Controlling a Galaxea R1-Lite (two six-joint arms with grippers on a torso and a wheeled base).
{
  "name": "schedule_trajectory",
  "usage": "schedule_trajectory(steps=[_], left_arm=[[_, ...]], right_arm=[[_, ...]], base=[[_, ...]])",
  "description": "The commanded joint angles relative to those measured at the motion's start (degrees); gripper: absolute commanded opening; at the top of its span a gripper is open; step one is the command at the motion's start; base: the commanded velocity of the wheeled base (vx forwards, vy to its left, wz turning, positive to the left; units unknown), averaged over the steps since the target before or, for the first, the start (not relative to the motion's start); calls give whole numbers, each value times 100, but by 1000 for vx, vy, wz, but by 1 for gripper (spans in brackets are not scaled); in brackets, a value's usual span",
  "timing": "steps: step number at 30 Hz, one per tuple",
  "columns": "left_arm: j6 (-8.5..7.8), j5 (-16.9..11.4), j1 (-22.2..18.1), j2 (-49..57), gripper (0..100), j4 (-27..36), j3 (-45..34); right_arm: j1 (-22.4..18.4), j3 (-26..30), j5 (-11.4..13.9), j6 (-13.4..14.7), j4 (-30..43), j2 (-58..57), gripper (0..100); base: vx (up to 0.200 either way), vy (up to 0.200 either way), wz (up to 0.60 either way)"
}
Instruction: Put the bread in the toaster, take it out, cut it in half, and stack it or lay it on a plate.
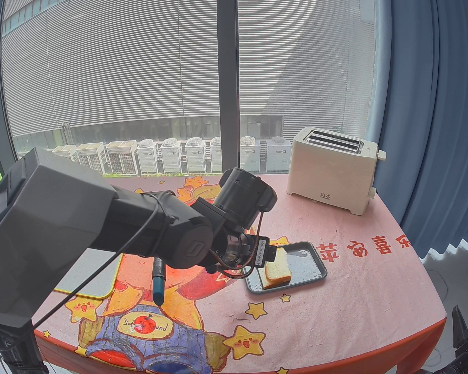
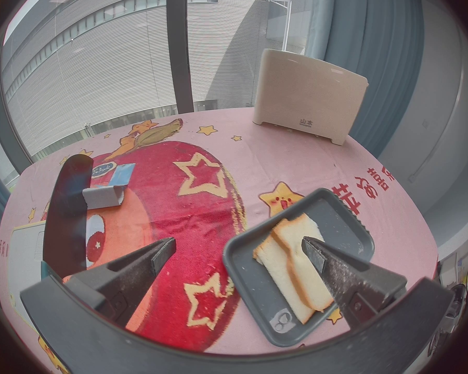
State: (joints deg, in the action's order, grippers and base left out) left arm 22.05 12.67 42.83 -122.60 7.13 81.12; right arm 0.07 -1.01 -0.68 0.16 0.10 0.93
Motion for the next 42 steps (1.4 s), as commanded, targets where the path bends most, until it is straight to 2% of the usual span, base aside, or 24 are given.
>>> schedule_trajectory(steps=[1,33,36,42], left_arm=[[1,8,-55,8,100,-10,9],[-17,34,-117,114,100,-19,18],[-52,34,-169,166,100,-19,9],[-228,25,-266,325,100,-28,-70]], right_arm=[[1,101,-2,2,-1,-93,100],[1,101,-2,2,-1,-93,100],[1,101,-2,2,-1,-93,100],[1,101,-2,2,-1,-93,100]], base=[[0,0,0],[0,0,0],[0,0,0],[0,0,0]])
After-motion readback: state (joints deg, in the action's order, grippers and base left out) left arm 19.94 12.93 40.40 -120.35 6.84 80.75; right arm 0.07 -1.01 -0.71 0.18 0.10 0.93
